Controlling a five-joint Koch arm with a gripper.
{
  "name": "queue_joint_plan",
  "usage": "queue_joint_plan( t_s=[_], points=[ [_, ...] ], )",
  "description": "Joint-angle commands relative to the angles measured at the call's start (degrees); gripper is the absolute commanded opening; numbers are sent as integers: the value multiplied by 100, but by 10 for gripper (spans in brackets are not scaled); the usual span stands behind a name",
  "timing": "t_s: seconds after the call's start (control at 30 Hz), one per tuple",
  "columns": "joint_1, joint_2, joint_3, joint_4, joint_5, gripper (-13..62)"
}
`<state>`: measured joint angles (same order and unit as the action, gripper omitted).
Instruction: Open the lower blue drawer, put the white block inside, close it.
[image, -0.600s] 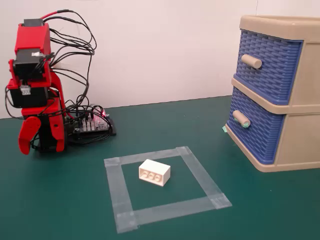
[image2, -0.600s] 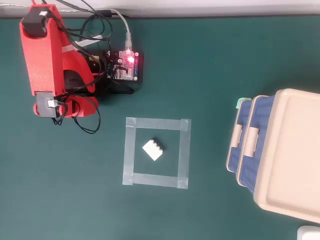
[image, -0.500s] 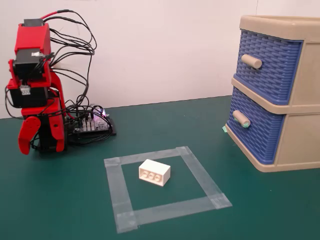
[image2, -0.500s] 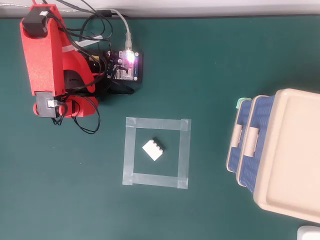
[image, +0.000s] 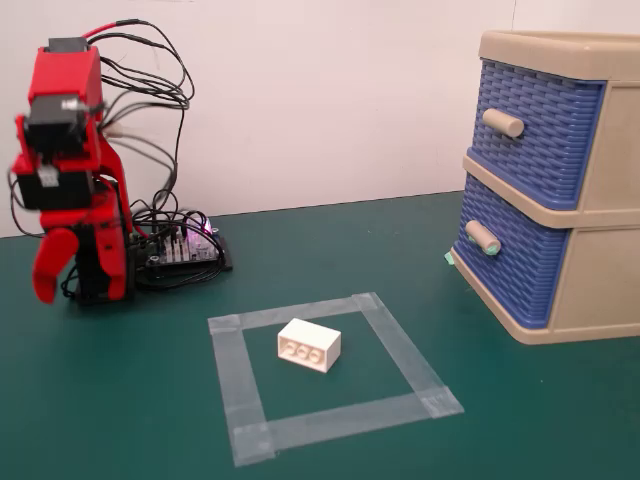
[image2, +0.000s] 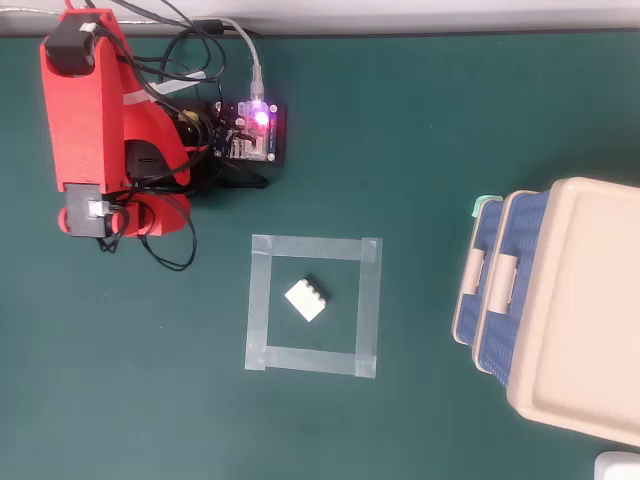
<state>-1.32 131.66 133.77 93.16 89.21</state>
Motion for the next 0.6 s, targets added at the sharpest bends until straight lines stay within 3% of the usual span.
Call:
queue_joint_plan(
  t_s=[0.0, 0.27, 0.57],
  points=[
    [-70, 299, -747, 422, 35, 342],
    [-800, -132, -2663, 325, 694, 338],
    [-5669, -1415, -2619, -3542, 5133, 340]
  ],
)
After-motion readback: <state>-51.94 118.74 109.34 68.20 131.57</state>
